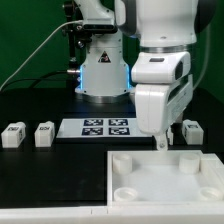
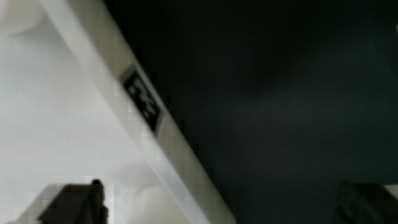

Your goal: Assemble one leg

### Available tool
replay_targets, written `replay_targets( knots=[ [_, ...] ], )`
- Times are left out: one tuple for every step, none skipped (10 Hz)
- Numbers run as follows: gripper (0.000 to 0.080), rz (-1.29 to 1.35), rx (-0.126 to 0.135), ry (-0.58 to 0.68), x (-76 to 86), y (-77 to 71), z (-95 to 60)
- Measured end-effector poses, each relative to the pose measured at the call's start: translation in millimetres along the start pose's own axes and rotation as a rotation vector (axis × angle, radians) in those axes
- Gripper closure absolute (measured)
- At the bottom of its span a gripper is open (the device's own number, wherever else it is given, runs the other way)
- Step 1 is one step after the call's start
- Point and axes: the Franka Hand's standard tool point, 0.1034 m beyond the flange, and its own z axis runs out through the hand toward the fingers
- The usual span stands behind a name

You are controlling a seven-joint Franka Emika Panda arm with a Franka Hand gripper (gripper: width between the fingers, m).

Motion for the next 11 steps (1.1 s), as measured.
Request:
replay_targets(
  knots=[
    [0.0150, 0.184, 0.001, 0.008, 10.9, -8.7, -2.7],
    [0.0150, 0.357, 0.010, 0.015, 25.1, -22.0, -2.8],
    [0.0150, 0.519, 0.020, 0.023, 40.2, -34.3, -3.6],
    [0.0150, 0.632, 0.029, 0.029, 49.4, -41.0, -4.5],
    [0.0150, 0.684, 0.037, 0.029, 49.1, -41.4, -3.9],
    [0.0150, 0.798, 0.045, 0.030, 49.3, -41.8, -3.8],
    [0.0150, 0.860, 0.049, 0.029, 50.0, -42.7, -3.7],
    [0.0150, 0.964, 0.058, 0.028, 50.7, -43.8, -3.5],
    [0.0150, 0.999, 0.063, 0.025, 50.9, -45.1, -2.9],
    [0.0150, 0.994, 0.081, -0.030, 44.5, -55.4, 1.6],
    [0.0150, 0.986, 0.085, -0.036, 43.3, -61.1, 3.7]
  ],
)
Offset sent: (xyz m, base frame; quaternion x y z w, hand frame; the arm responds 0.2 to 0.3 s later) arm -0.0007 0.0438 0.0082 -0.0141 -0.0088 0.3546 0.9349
